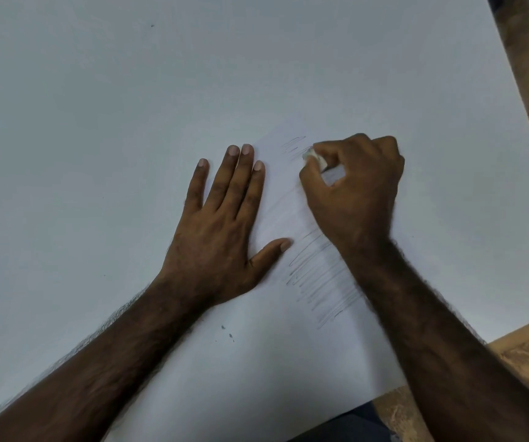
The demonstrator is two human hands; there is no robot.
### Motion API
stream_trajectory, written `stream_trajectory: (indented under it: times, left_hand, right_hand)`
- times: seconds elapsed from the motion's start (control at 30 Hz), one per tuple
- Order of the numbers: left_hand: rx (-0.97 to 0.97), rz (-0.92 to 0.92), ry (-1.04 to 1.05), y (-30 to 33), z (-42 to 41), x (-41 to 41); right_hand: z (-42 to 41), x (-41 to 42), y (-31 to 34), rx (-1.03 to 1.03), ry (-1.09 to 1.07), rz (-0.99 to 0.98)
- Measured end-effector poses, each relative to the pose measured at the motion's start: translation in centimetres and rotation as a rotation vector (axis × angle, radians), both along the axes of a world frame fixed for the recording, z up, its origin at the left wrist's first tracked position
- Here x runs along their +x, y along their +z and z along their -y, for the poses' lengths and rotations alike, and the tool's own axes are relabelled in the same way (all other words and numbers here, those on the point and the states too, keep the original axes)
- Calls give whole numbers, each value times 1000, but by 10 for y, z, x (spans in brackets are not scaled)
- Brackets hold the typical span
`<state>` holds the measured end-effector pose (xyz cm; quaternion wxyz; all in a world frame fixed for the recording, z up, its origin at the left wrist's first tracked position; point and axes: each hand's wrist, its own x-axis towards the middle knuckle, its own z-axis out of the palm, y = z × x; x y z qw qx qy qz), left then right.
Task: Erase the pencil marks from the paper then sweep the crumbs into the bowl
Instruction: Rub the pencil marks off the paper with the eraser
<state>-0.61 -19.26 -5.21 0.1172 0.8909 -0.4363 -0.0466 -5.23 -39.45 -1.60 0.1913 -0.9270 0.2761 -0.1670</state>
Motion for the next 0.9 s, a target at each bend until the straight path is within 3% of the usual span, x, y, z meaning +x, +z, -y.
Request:
stream_trajectory:
  times: [0.2, 0.37, 0.57, 0.77, 0.9]
  left_hand:
    - [-10, 11, -5, 0, -1, 0]
    - [3, -3, 2, 2, 1, 0]
    - [4, 7, -9, 2, -1, 0]
    - [14, -11, 6, 2, 1, 0]
    - [4, 1, 0, 2, -1, 0]
  right_hand:
    - [-29, -8, -1, -10, 231, -10]
    - [9, 6, -1, 10, -17, -9]
    - [-37, -12, 2, -14, 261, -32]
    - [7, 11, 1, -10, -4, -36]
    - [-26, -2, 2, 3, 176, -17]
